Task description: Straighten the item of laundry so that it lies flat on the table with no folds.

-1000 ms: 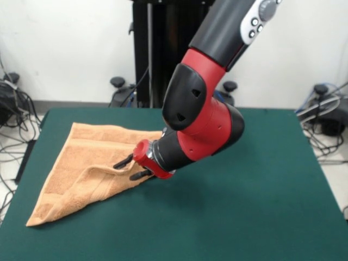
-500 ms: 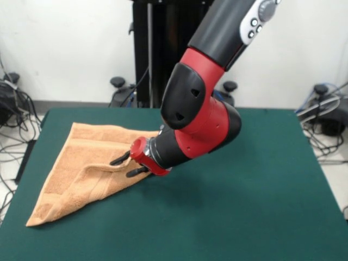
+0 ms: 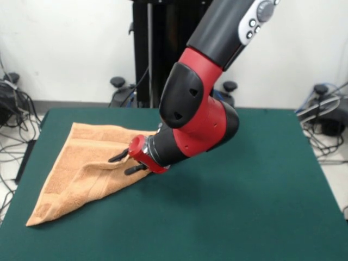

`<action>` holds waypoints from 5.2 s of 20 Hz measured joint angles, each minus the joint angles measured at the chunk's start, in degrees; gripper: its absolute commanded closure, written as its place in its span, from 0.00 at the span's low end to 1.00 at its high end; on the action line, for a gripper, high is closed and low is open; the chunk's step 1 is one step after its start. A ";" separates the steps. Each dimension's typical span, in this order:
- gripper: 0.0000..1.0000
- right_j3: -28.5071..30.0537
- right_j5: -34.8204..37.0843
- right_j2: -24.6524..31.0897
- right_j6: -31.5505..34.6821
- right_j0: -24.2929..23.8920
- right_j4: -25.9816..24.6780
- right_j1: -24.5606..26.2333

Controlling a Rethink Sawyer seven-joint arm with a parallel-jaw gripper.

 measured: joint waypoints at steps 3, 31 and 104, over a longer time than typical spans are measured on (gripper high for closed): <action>0.00 -0.01 0.00 -0.01 0.00 0.08 0.00 0.35; 1.00 -0.29 0.49 -4.95 0.00 0.57 0.05 6.20; 0.00 -39.83 26.21 -14.58 18.80 -10.12 13.45 9.36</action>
